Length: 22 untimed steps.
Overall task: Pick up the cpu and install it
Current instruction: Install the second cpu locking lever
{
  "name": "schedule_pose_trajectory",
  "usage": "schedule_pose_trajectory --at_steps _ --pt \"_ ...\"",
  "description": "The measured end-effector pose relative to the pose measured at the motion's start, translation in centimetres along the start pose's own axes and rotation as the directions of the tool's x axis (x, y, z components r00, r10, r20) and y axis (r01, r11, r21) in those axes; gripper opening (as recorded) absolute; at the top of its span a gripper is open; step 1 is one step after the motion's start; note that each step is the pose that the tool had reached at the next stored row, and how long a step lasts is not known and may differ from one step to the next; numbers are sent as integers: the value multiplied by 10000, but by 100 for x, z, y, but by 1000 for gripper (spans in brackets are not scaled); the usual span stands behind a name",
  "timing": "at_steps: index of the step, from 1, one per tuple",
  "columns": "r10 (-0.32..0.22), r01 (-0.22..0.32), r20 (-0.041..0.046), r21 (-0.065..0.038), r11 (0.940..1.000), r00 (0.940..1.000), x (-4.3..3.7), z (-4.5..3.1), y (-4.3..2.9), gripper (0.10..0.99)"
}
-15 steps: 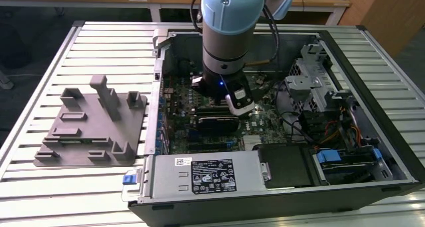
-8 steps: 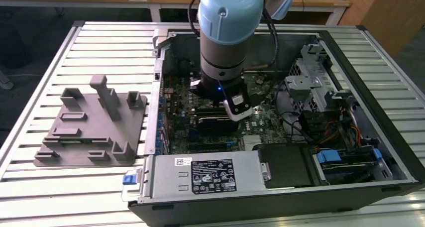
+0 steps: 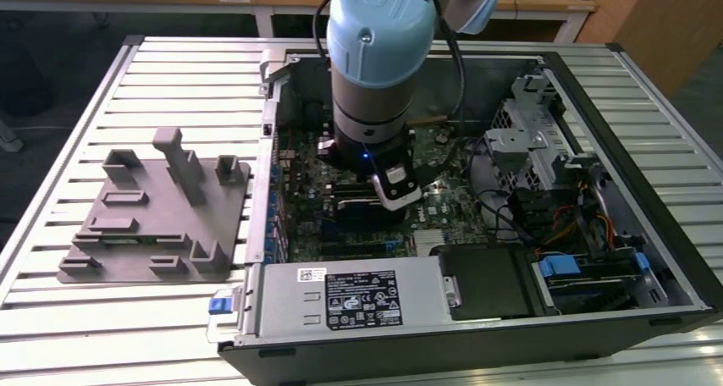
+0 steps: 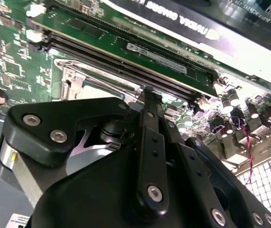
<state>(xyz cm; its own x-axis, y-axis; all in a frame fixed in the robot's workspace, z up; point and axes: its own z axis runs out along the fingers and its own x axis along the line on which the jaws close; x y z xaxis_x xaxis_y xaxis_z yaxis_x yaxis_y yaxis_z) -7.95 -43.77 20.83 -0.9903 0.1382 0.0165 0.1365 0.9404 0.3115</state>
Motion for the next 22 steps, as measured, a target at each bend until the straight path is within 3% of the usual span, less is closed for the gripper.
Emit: schedule_pose_trajectory --at_steps 8,18,22 --pt "4 -4 -24 -167 9999 10000 29 48 -21 106" --pt "13 -17 -77 -555 9985 10000 71 131 -54 106" --pt "12 -16 -80 -578 9983 10000 72 157 -63 106"
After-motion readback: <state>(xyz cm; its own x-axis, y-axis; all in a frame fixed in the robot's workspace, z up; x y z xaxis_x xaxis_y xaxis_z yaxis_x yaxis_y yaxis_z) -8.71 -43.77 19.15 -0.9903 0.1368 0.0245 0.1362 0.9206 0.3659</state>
